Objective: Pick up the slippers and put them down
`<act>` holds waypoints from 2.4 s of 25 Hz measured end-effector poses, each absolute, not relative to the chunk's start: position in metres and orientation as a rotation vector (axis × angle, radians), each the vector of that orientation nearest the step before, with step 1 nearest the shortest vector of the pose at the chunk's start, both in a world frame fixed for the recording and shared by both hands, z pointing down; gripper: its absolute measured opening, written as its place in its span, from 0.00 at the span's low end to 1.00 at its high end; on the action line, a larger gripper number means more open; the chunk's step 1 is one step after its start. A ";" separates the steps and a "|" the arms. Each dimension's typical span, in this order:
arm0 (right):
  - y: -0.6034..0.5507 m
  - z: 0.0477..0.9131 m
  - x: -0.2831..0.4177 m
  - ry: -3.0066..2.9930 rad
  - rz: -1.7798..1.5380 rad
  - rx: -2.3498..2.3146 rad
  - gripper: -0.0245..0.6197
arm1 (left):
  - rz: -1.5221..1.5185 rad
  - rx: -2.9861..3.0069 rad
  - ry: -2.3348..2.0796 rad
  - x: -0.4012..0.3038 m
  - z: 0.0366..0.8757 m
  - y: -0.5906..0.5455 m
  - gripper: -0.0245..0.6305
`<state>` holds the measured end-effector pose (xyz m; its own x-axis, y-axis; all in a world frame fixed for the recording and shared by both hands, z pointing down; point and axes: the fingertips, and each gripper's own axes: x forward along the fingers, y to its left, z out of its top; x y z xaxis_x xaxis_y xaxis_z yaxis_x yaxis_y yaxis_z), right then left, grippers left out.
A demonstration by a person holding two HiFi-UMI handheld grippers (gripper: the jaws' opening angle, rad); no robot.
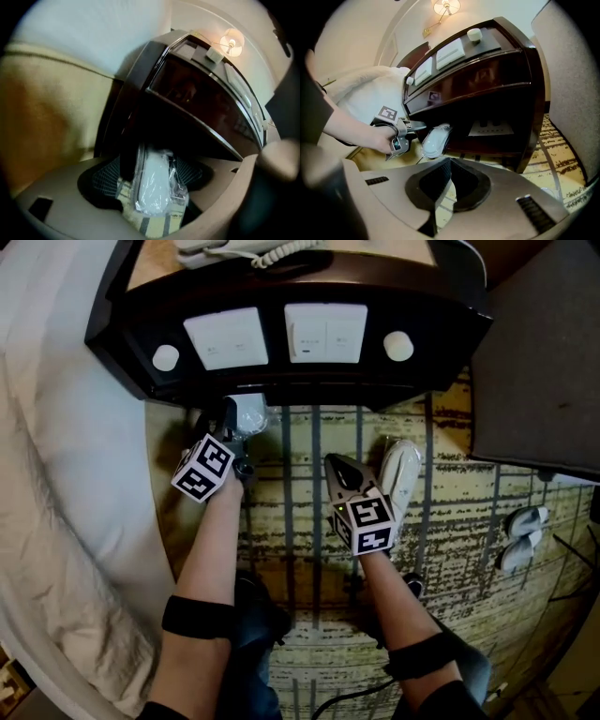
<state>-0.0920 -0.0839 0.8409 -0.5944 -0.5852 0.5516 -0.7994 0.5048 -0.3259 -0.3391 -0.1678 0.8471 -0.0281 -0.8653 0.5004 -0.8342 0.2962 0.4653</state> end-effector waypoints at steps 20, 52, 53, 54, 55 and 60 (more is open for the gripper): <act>-0.010 0.421 -0.036 -2.331 0.764 1.123 0.04 | 0.467 1.842 -1.587 -0.224 0.434 0.024 0.04; 0.071 0.167 0.120 -2.316 0.606 1.311 0.04 | 0.427 2.132 -1.576 -0.180 0.132 0.115 0.04; 0.071 0.167 0.122 -2.315 0.608 1.316 0.04 | 0.420 2.129 -1.577 -0.180 0.132 0.114 0.04; 0.071 0.167 0.123 -2.315 0.610 1.319 0.04 | 0.413 2.131 -1.580 -0.180 0.131 0.113 0.04; 0.071 0.167 0.123 -2.316 0.611 1.321 0.04 | 0.405 2.136 -1.582 -0.179 0.130 0.112 0.04; 0.074 0.174 0.127 -2.306 0.625 1.315 0.04 | 0.441 2.189 -1.564 -0.172 0.129 0.108 0.04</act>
<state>0.1268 0.0744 0.1736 -0.4700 -0.6884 0.5525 -0.8732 0.4543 -0.1768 -0.1721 0.1082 0.1286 0.3193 -0.8170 0.4802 -0.9475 -0.2843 0.1464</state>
